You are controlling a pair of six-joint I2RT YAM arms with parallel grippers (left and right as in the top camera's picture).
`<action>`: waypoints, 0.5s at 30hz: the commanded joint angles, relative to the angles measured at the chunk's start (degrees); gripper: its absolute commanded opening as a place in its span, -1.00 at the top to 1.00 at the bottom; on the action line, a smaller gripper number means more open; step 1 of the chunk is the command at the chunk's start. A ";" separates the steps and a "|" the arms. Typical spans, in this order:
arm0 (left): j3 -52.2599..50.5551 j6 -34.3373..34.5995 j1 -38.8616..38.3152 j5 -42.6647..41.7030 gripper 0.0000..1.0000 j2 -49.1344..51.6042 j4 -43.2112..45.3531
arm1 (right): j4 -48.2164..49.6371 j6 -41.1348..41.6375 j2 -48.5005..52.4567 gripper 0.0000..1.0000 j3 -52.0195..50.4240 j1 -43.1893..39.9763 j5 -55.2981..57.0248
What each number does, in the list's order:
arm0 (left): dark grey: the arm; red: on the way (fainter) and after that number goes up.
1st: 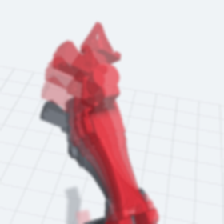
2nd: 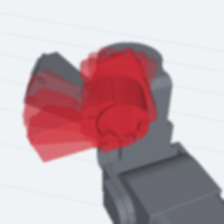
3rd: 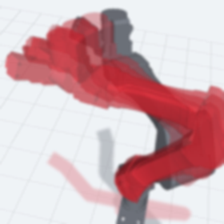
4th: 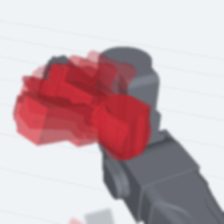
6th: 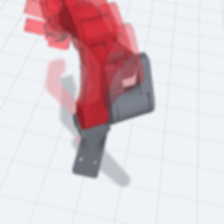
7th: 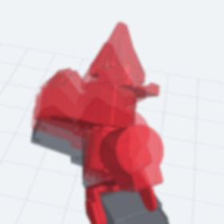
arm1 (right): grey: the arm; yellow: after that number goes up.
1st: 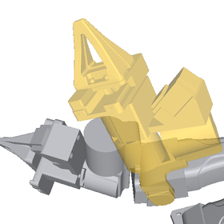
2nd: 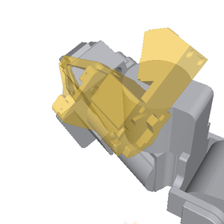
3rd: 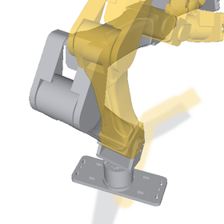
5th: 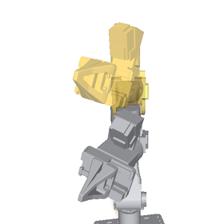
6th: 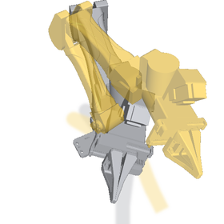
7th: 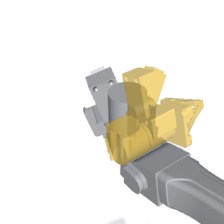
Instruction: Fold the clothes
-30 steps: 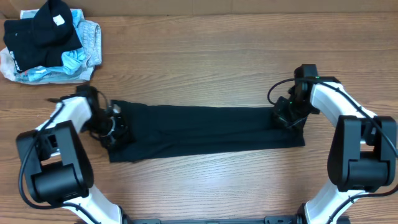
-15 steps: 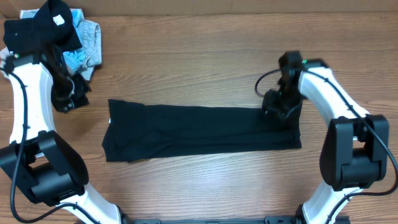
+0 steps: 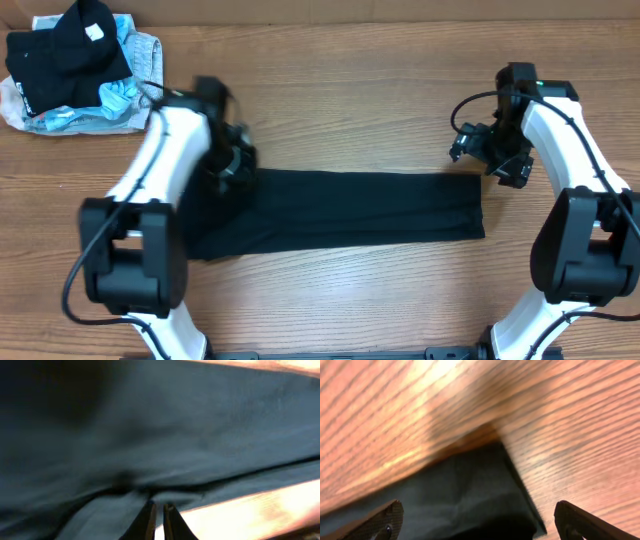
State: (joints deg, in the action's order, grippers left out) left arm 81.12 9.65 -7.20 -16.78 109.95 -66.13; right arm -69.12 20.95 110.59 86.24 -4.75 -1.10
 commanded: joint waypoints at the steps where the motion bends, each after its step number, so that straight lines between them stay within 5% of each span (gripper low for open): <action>1: -6.43 4.42 -3.08 -0.79 0.78 0.20 4.96 | 0.07 0.02 -0.17 -1.00 0.63 -1.18 0.61; 15: -17.79 7.50 7.26 12.26 0.84 0.31 11.98 | -1.31 0.02 -0.17 -1.00 0.63 -1.27 -0.44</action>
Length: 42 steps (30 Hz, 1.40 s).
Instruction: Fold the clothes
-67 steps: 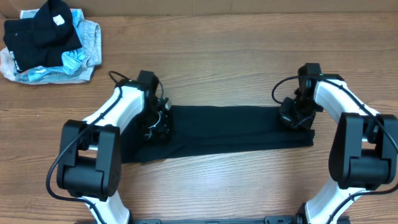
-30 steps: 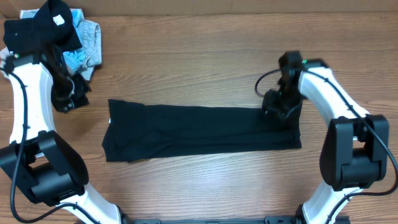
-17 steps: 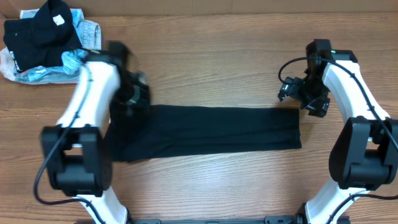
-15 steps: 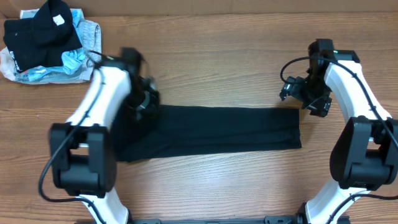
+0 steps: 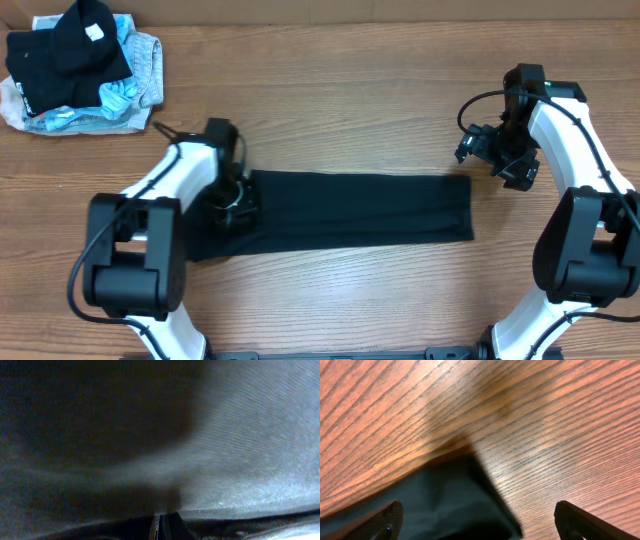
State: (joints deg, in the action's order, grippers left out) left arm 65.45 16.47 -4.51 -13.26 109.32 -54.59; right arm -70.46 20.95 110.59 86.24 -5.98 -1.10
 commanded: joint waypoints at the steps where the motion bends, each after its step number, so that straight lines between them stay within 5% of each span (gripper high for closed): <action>1: -2.08 0.68 6.14 9.51 0.85 0.94 0.46 | 0.00 0.02 -0.17 -1.00 0.63 -0.04 -0.92; 7: 0.87 -0.26 14.86 10.91 0.91 0.92 -0.98 | -0.13 -6.54 -0.17 -1.00 0.61 0.02 -10.88; 13: 12.48 -2.78 18.40 11.39 0.89 0.92 -11.54 | -0.52 -11.02 -0.17 -1.00 -2.29 0.00 -17.07; 16: 16.94 -6.23 18.27 8.24 0.64 0.92 -14.99 | 0.48 -12.70 -0.17 -1.00 -5.92 0.02 -21.53; 21: 18.01 -9.03 18.25 2.38 -0.29 0.92 -15.08 | 3.15 -13.97 -0.17 -1.00 -12.76 0.02 -26.95; 31: 17.92 -9.01 17.94 2.23 -0.86 0.92 -14.78 | 4.63 -19.56 -0.17 -1.00 -19.45 1.14 -33.11; 40: 17.90 -8.98 17.92 1.14 -0.96 0.92 -14.14 | 15.34 -13.60 -0.17 -1.00 -27.71 6.40 -34.34; 42: 17.90 -8.98 17.92 1.16 -0.96 0.92 -14.19 | 16.50 -13.03 -0.17 -0.69 -28.13 7.65 -35.34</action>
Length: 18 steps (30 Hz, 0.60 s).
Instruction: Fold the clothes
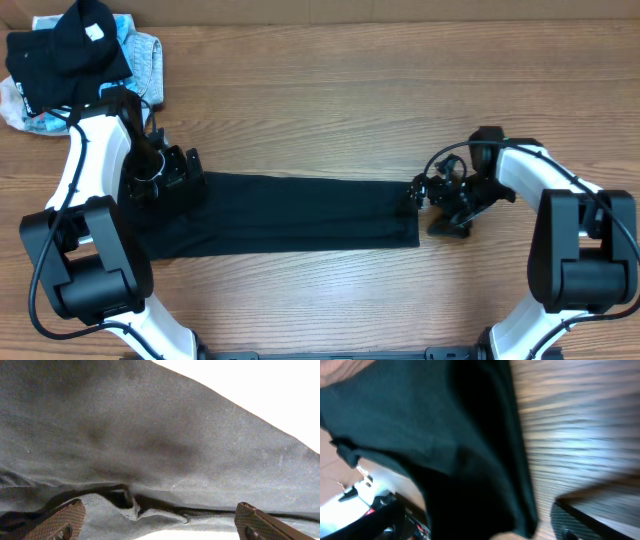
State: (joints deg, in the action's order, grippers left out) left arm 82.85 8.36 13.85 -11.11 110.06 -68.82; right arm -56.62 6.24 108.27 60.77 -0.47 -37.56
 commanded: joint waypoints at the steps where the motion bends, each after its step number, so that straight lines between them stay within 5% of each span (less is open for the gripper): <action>1: 0.50 -0.87 -0.42 -1.01 -0.96 0.17 0.07 | 2.86 2.29 2.14 -0.50 -2.67 2.80 1.03; 6: 0.50 -0.90 -0.42 -0.98 -1.00 0.17 0.07 | 4.37 5.01 2.14 0.86 -2.58 4.63 3.80; 18: 0.50 -0.90 -1.90 -0.98 -1.00 0.17 -0.13 | -7.87 15.28 1.18 0.92 11.21 -2.75 27.34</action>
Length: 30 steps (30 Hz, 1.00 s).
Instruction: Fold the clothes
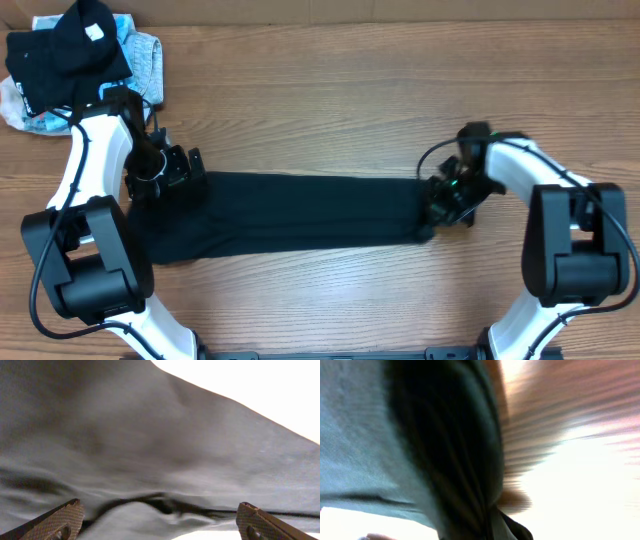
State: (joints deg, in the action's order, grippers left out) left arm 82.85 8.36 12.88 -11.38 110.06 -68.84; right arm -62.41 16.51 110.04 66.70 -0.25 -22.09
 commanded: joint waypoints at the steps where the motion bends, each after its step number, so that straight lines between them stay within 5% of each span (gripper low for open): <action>1: 0.50 -0.90 -1.16 -0.72 -1.00 0.17 -0.09 | -3.74 6.43 -0.98 0.92 6.93 -3.80 14.29; 11: 0.50 -0.90 -2.47 -0.70 -1.00 0.17 0.61 | -12.46 6.86 -6.12 0.92 17.81 -3.02 17.07; 30: 0.50 -0.90 -2.47 -0.68 -1.00 0.17 0.42 | -3.89 5.86 -6.21 0.92 17.18 23.47 4.50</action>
State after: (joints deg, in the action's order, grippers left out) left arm 82.83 8.36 10.85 -11.38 110.06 -68.18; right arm -66.87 22.44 104.95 83.26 20.97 -14.50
